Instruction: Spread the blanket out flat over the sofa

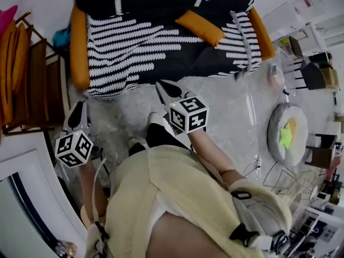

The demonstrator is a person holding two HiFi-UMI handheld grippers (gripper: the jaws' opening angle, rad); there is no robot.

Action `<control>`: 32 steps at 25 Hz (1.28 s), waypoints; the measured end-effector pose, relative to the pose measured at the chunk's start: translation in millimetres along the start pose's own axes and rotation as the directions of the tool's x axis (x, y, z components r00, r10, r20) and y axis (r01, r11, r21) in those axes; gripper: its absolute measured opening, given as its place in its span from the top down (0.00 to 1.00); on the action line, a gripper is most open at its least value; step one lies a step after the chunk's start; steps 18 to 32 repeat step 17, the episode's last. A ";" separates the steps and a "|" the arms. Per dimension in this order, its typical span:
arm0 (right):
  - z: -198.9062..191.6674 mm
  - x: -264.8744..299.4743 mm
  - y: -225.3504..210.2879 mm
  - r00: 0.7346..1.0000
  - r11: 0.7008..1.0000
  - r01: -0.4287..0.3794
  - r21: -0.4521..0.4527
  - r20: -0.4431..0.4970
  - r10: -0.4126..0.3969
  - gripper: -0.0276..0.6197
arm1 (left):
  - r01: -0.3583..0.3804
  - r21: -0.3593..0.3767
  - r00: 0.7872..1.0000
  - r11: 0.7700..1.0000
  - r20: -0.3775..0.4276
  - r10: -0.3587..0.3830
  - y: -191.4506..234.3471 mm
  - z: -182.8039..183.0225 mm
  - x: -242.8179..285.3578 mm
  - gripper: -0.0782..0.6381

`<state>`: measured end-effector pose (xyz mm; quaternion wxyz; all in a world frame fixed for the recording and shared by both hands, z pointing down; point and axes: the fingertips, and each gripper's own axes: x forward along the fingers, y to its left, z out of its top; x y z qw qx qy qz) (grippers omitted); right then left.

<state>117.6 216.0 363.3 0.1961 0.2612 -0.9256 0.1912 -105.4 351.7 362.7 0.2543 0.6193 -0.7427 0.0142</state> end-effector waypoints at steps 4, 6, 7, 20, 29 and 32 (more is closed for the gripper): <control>4.9 -2.2 -6.8 1.000 1.000 0.011 0.009 0.015 -0.011 0.95 | 0.004 -0.007 1.000 1.000 -0.002 -0.004 -2.9 0.5 1.6 0.80; 6.9 -2.9 -10.1 1.000 1.000 0.014 0.019 0.023 -0.014 0.95 | 0.004 -0.018 1.000 1.000 0.002 -0.004 -4.4 1.8 1.0 0.80; 7.5 -3.3 -12.0 1.000 1.000 0.015 0.026 0.026 -0.016 0.95 | 0.004 -0.025 1.000 1.000 0.009 -0.004 -5.1 3.0 0.0 0.80; 18.9 6.9 -21.5 0.999 0.999 0.011 0.047 0.048 -0.013 0.95 | -0.001 -0.046 1.000 0.999 0.024 0.002 -2.0 9.9 -0.4 0.80; 18.9 6.9 -21.5 0.999 0.999 0.011 0.047 0.048 -0.013 0.95 | -0.001 -0.046 1.000 0.999 0.024 0.002 -2.0 9.9 -0.4 0.80; 18.9 6.9 -21.5 0.999 0.999 0.011 0.047 0.048 -0.013 0.95 | -0.001 -0.046 1.000 0.999 0.024 0.002 -2.0 9.9 -0.4 0.80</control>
